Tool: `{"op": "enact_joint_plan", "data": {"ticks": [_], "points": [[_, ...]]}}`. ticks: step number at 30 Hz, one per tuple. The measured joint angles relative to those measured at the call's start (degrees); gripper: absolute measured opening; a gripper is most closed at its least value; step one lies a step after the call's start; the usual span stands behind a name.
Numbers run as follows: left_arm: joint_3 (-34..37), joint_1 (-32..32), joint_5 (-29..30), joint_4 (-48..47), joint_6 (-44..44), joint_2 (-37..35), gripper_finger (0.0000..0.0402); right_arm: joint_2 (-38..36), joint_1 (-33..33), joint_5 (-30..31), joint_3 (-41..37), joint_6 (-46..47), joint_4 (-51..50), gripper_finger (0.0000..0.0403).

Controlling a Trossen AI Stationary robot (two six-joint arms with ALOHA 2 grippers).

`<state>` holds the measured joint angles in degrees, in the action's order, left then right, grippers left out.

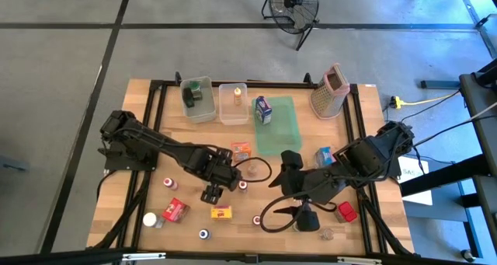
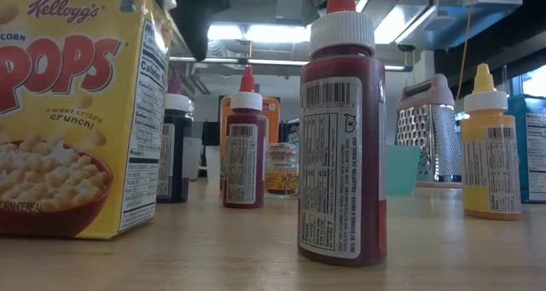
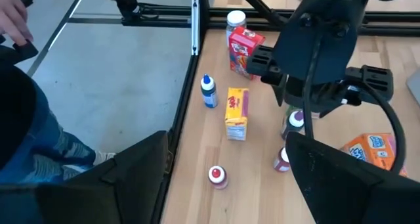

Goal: Pick & Place Kitchen Items
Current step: Put the violet food coloring bottle into the transparent bin

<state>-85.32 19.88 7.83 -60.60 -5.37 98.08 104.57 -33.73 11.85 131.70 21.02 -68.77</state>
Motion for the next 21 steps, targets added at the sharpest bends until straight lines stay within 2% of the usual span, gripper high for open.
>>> {"op": "enact_joint_plan", "data": {"ticks": [10,21], "points": [[0.02,-1.99,-3.38,-0.59,-0.52,2.98,0.0308,0.00,-0.18,0.12,0.00,0.08,-0.49,0.0311],[0.02,-2.80,-3.21,0.76,0.00,4.39,0.0308,0.25,-0.18,1.57,0.00,0.20,-0.86,0.0311]]}}
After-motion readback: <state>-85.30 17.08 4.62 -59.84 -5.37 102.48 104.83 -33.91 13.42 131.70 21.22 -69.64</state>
